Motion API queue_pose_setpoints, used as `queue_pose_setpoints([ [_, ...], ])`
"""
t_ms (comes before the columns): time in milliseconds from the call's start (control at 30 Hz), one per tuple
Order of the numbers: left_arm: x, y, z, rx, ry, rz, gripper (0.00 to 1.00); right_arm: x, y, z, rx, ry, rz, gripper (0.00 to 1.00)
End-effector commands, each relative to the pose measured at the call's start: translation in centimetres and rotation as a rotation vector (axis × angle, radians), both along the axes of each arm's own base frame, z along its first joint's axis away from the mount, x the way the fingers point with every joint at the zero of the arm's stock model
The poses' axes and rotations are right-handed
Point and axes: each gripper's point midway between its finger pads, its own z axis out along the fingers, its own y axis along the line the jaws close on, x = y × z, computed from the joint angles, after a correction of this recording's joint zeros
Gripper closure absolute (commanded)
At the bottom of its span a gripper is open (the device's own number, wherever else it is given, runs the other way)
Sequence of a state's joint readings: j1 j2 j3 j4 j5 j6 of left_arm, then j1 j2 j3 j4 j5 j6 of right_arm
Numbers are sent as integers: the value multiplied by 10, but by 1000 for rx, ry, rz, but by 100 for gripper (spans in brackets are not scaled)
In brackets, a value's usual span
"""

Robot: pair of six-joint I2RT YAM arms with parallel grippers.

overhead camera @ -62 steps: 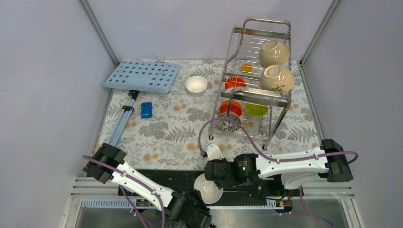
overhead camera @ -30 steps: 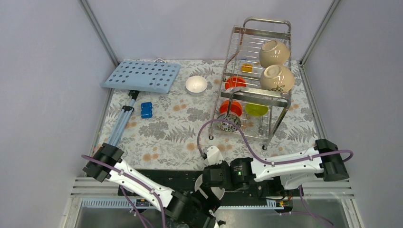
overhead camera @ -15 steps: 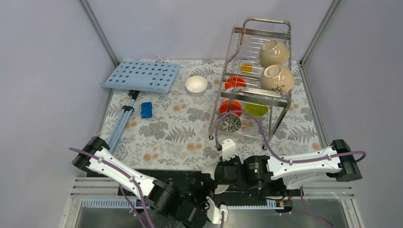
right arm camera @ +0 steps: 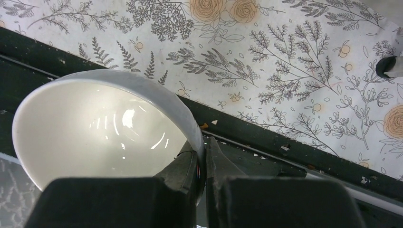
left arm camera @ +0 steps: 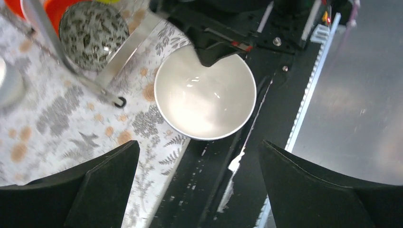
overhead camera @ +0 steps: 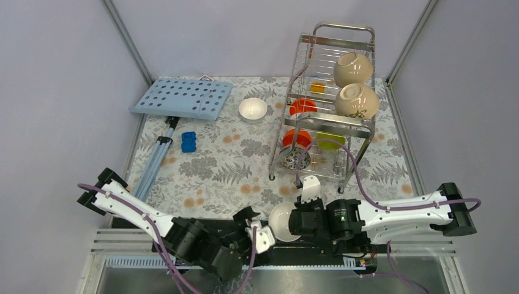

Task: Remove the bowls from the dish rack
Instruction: Place the bowl with the bowl.

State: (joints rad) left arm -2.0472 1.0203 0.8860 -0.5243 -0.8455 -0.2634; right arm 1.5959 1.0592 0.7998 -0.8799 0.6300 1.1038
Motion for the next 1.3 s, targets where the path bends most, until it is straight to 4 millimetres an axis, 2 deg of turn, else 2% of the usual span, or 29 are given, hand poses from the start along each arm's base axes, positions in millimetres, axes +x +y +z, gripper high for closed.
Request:
queue_pose_setpoints([
  [0,24,-3,14,-249,232,277,1,13,6,13,108,-56,-81,100],
  [67,39,-5,10,-307,366,380,1,13,8,12,109,-56,-85,100],
  [200,79,0,-15,-396,647,647,1,16,11,13,110,-65,-112,100],
  [333,87,7,-42,-455,873,832,2,19,12,17,146,-72,-153,100],
  [400,86,13,-53,-475,941,921,9,20,13,17,167,-70,-178,100],
  [533,85,23,-57,-443,958,1001,10,20,18,16,196,-63,-214,100],
  [600,85,26,-55,-422,947,1013,2,21,21,14,190,-67,-229,100],
  [633,85,28,-56,-405,936,1023,1,22,23,13,183,-71,-239,100],
  [933,88,38,-68,-305,851,1081,1,27,42,19,173,-83,-321,100],
  [1133,90,44,-77,-290,825,1099,12,30,45,21,126,-64,-392,100],
  [1200,92,46,-77,-293,808,1101,22,29,47,19,109,-59,-392,100],
  [1267,95,46,-75,-300,788,1098,36,28,50,18,114,-53,-391,100],
])
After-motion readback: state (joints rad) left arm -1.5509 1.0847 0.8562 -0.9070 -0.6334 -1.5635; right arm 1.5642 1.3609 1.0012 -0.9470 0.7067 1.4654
